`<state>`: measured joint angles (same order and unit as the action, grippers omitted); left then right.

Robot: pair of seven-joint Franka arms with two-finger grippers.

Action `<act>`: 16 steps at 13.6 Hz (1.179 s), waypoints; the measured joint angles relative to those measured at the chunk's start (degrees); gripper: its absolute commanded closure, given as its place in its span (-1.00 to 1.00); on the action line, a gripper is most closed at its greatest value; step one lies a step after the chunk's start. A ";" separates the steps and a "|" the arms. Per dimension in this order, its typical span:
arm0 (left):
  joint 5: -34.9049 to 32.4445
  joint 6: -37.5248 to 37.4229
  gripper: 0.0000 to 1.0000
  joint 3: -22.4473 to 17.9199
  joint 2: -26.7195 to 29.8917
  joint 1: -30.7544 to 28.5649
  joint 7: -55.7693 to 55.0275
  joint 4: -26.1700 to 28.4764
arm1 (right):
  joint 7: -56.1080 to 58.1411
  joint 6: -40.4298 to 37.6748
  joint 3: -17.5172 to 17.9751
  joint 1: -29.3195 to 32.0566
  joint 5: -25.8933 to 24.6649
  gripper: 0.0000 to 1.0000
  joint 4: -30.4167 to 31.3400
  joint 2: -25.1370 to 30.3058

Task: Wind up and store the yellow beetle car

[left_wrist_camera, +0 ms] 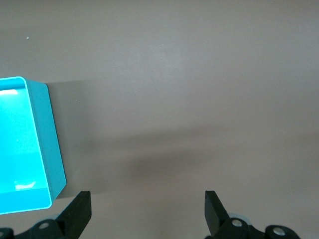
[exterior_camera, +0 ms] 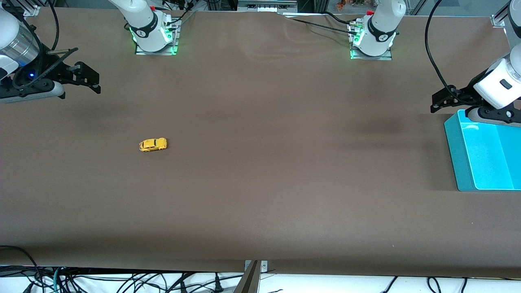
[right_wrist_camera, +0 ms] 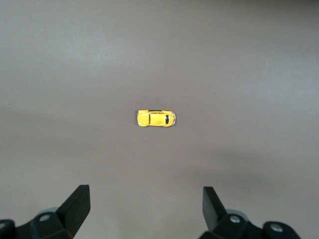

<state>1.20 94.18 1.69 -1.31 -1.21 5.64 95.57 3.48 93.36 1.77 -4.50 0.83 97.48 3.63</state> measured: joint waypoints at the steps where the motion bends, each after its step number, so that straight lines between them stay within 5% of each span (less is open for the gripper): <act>1: 0.00 0.00 -1.00 0.00 0.00 0.00 0.00 0.00 | -0.16 -0.27 0.00 0.00 0.00 -1.00 -0.03 0.00; 16: 0.00 -1.37 -1.00 0.00 0.00 0.07 0.00 -0.61 | -0.76 -2.38 -0.04 0.02 -0.45 -1.00 -1.76 -0.08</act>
<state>1.20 92.81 1.69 -1.31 -1.14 5.64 94.96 2.72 90.99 1.73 -4.49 0.39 95.72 3.54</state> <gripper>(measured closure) 0.000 0.000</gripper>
